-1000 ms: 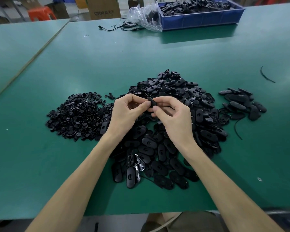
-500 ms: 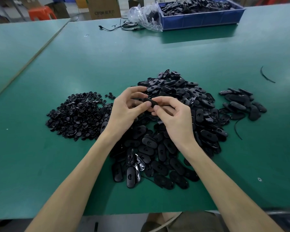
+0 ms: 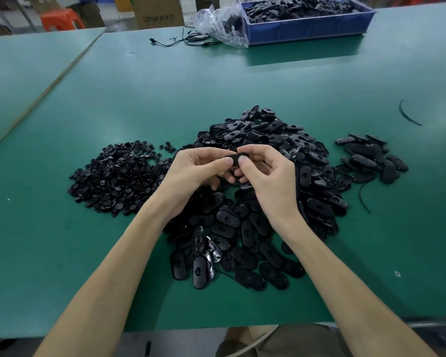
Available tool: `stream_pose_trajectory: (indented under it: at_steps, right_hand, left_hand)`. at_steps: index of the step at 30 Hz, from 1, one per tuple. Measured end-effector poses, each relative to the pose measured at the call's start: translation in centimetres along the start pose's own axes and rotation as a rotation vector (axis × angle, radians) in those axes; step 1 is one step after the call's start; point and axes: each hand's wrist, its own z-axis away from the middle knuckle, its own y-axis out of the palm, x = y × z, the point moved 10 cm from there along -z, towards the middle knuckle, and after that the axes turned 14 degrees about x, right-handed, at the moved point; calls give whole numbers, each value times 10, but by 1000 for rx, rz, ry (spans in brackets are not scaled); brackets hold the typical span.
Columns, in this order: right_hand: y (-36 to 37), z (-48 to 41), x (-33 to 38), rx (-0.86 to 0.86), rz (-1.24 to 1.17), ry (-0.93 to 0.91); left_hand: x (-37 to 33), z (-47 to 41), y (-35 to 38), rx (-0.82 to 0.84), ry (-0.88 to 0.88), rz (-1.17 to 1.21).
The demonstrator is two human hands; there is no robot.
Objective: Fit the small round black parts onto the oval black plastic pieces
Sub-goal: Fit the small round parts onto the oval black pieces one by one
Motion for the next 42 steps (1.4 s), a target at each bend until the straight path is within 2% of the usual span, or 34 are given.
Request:
stream_pose_trajectory:
  at_steps: [8,15,22,31,42]
  right_hand:
    - [3,0,1,21,68,0]
    - [6,0,-9,33,107,57]
    - [9,0,-3,49,164,46]
    - [9,1,0,49,136,34]
    - [7,0,0,35,25,12]
  left_hand:
    - [-2,0,-4,-58,49,-39]
    - [-2,0,-6,-113,87,66]
    - [-11,3,-4,-108,127,52]
    - [-17,2,5,-25,169,2]
    - [-18,0,11,-40,154,-148]
